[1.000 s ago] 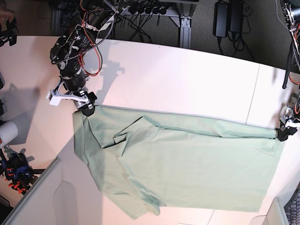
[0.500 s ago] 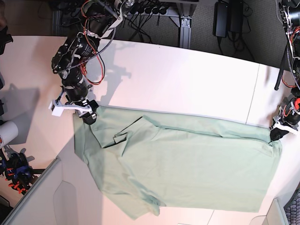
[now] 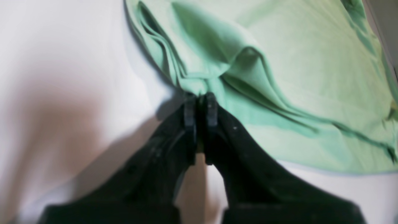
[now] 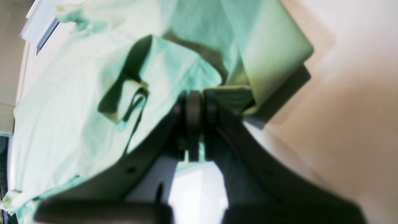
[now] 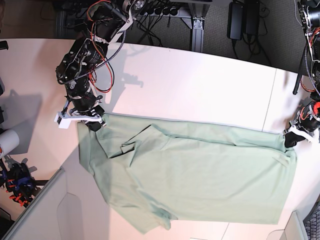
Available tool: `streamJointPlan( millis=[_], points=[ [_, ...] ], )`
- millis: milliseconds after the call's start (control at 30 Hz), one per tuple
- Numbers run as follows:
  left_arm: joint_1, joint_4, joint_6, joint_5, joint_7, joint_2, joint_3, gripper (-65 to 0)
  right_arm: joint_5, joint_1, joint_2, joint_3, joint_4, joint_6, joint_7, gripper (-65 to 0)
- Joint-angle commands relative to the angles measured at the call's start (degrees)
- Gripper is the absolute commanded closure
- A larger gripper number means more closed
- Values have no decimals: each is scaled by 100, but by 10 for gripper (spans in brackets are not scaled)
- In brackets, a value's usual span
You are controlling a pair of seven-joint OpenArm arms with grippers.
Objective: Fold the T-shirt properly
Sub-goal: 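Lower the folded edge onto the shirt and release both grippers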
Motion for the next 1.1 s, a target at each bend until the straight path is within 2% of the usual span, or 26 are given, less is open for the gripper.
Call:
streamJointPlan(
  millis=[0, 133, 300, 633, 867, 1067],
  points=[
    [-76, 50, -251, -155, 4, -133, -13, 0, 66, 90, 79, -15, 81, 44, 48, 0],
    [-42, 50, -380, -321, 28, -334, -28, 0, 376, -125, 144, -15, 260, 44, -59, 0],
    [50, 52, -896, -802, 273, -584, -136, 0, 610, -573, 142, -15, 793, 46, -184, 0],
    [579, 63, -930, -1519, 562, -1016, -190, 0, 833, -1394, 140, -15, 1578, 46, -374, 0],
    [1279, 256, -930, -2013, 828, -1078, -750, 0, 977, -2070, 140, -13, 2122, 46, -402, 0],
    [1967, 826, -930, -2107, 839, -1056, -798, 0, 997, -2684, 142, -13, 2623, 46, -450, 0]
  ],
)
